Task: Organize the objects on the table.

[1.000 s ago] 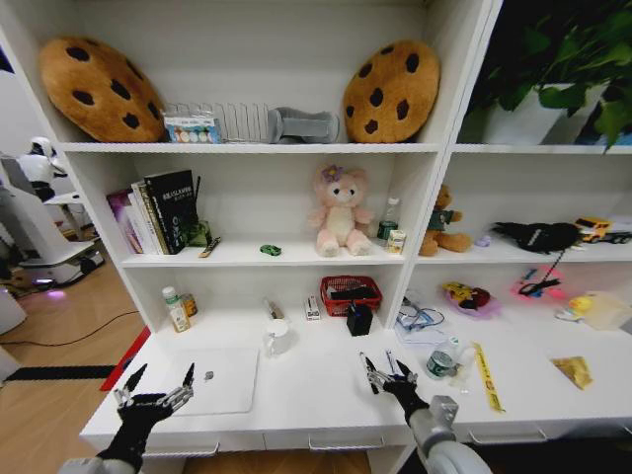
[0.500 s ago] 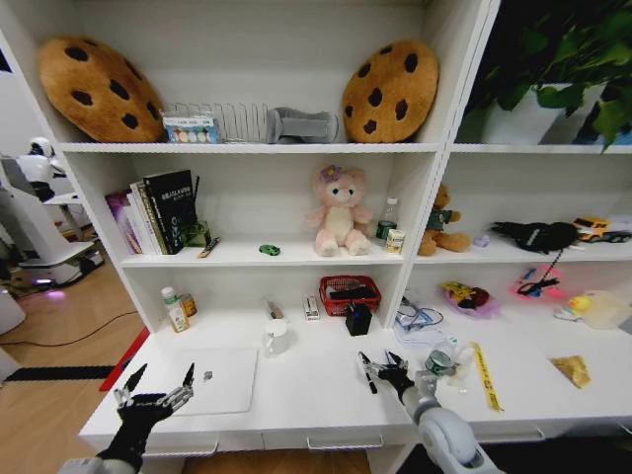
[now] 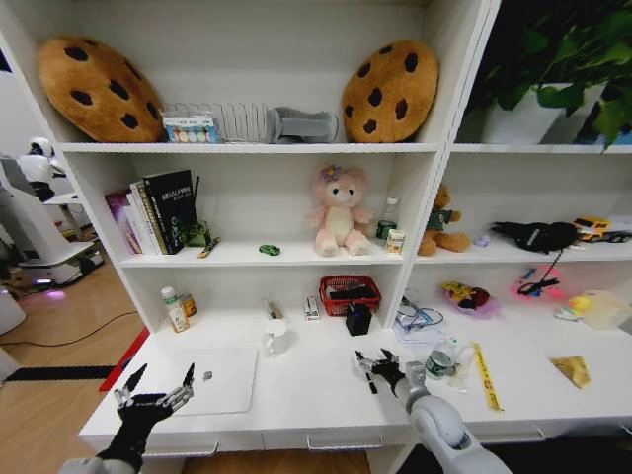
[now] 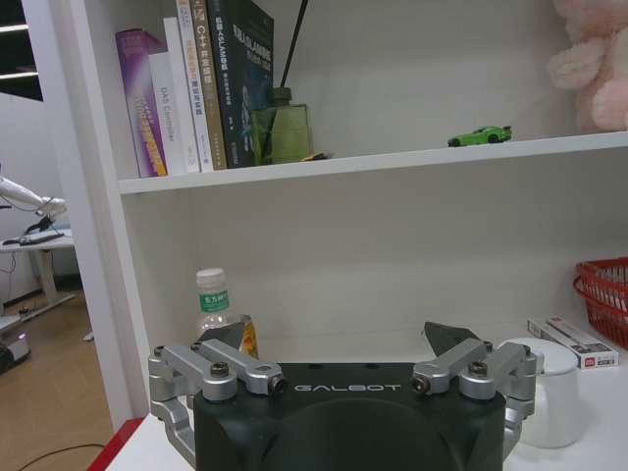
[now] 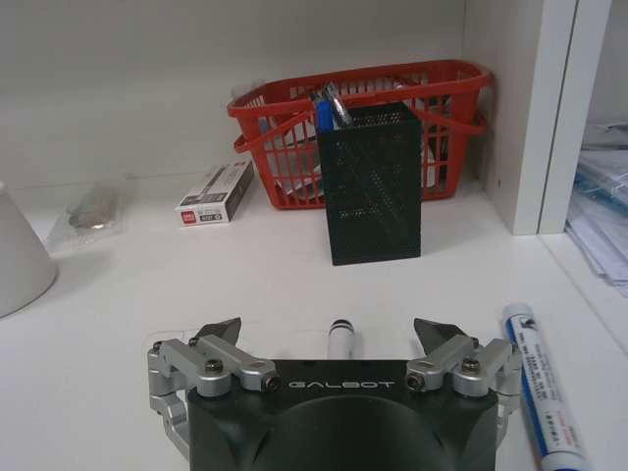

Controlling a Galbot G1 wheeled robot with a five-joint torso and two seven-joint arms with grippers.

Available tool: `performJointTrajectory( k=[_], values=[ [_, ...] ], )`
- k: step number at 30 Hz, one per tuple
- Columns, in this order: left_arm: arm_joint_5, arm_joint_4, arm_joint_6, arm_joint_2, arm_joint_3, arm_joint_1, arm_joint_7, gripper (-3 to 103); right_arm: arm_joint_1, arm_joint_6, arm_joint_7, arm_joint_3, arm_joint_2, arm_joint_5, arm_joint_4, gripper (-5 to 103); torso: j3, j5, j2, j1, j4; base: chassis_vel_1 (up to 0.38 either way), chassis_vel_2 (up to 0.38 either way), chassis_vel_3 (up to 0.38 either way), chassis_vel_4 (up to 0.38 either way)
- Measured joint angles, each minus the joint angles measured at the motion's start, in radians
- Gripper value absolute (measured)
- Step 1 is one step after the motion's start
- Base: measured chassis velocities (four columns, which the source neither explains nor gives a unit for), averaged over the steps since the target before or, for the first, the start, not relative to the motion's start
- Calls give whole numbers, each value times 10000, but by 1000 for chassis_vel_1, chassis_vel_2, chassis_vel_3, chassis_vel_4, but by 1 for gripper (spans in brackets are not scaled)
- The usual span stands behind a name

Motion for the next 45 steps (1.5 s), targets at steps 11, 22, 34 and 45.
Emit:
performJointTrajectory(
  k=[11,22,34,45],
  values=[
    [0,0,0,0,0,0,0,100,187,-10,252,-271,54,-93,-255,95,0,-2,0,0,-1,0,0,0,0],
    [0,0,0,0,0,0,-1,100,249,-175,221,-345,-5,-107,-341,62,-1,-3,1,0,-1,0,0,0,0],
    [0,-1,0,0,0,0,0,100,26,-70,-108,-151,15,-376,-390,18,-1,-1,1,-1,-1,0,0,0,0],
    [0,0,0,0,0,0,0,100,-129,87,-263,9,6,-425,-325,12,0,2,0,-1,0,0,0,0,0]
  ],
)
